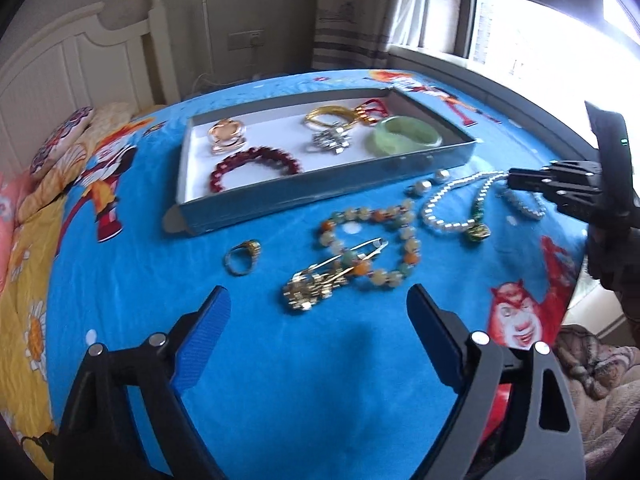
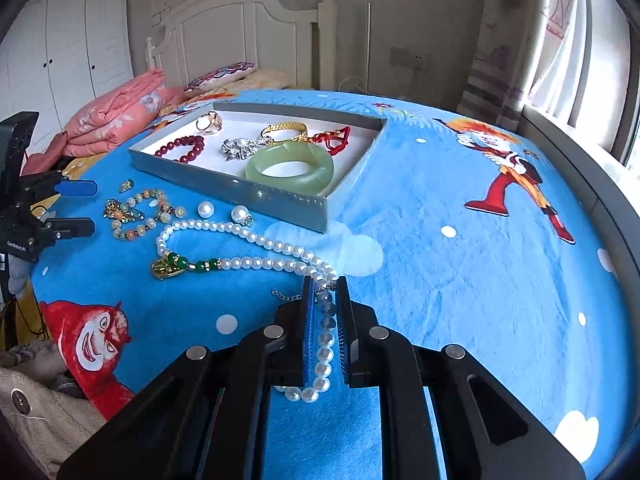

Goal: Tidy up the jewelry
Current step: 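Grasp the pearl necklace with the right gripper while the left gripper grasps the multicolour bead necklace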

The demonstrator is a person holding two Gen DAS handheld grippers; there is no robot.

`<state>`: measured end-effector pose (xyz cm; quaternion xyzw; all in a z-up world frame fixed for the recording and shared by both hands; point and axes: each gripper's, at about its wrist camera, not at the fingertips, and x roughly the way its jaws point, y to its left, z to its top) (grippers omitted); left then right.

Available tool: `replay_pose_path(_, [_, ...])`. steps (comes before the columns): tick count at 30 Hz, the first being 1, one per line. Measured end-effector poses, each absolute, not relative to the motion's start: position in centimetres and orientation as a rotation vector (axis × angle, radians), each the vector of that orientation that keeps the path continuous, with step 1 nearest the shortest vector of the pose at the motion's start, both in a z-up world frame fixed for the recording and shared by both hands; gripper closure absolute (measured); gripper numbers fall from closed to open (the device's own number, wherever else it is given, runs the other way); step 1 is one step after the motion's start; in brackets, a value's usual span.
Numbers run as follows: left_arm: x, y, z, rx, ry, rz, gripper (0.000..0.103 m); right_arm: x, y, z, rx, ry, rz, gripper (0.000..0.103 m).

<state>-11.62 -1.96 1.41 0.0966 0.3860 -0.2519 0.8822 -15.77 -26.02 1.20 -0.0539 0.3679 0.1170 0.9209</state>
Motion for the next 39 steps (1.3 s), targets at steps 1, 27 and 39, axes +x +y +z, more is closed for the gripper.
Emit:
replay_pose_path(1, [-11.7,-2.1,1.6,0.176,0.808,-0.547,0.014,-15.7,-26.0,1.1,-0.11,0.761,0.239,0.09])
replay_pose_path(27, [-6.7,-5.5,1.2,0.138,0.998,-0.492,0.069,-15.9,-26.1,1.3,-0.103,0.74,0.261,0.09])
replay_pose_path(39, [-8.1,-5.3,2.3,0.135,0.919,-0.532,0.094,-17.0,-26.1,2.0,-0.107,0.661,0.239,0.09])
